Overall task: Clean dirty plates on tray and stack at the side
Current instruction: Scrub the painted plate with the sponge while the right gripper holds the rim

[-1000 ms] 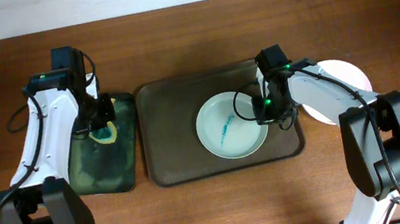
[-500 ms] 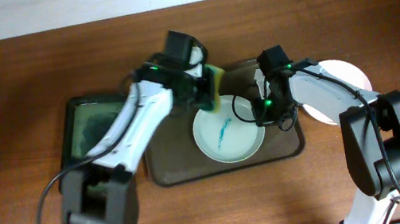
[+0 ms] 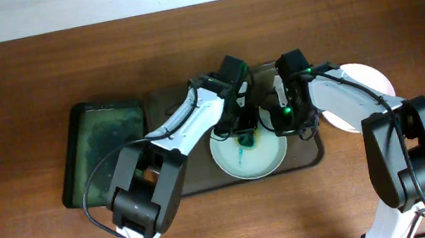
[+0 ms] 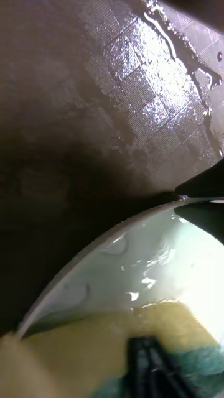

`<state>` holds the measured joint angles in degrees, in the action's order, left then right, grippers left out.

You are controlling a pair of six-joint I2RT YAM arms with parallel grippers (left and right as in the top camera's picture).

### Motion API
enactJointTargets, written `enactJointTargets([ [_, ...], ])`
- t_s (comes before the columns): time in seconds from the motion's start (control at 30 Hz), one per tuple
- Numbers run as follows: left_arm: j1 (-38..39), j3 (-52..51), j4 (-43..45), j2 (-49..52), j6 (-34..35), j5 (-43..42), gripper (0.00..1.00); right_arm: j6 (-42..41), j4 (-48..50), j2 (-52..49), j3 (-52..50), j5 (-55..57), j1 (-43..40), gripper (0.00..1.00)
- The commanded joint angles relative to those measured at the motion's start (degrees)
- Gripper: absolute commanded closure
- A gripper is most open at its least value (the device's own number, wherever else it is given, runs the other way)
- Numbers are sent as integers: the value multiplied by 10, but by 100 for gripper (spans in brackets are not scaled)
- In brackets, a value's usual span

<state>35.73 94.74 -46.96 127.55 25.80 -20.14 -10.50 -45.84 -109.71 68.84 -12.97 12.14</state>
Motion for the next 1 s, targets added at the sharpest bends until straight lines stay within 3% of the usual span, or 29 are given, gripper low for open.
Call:
enactJointTargets([
  [0.0,35,-25,-51,7,-44,-54,100,-23,23,-3,-2,-14,5,96],
  [0.13,-4,-25,-144,7,-54,97,100,-23,21,-3,-2,-14,5,96],
  [0.4,-84,-23,-168,7,-53,223,100,-35,21,-3,-2,-14,5,96],
  [0.57,-89,23,-213,7,-53,289,100,-42,21,-3,-2,-14,5,96],
  [0.6,-89,25,-207,7,-53,267,100,-42,22,-3,-2,-14,5,96],
  [0.7,-68,23,-137,26,-62,50,100,-46,22,-3,-2,-14,5,96],
  [0.73,-50,23,-118,33,-62,17,100,-46,22,-3,-2,-14,5,96],
  [0.97,43,23,-42,64,-62,-50,100,-46,22,-3,-2,-14,5,96],
])
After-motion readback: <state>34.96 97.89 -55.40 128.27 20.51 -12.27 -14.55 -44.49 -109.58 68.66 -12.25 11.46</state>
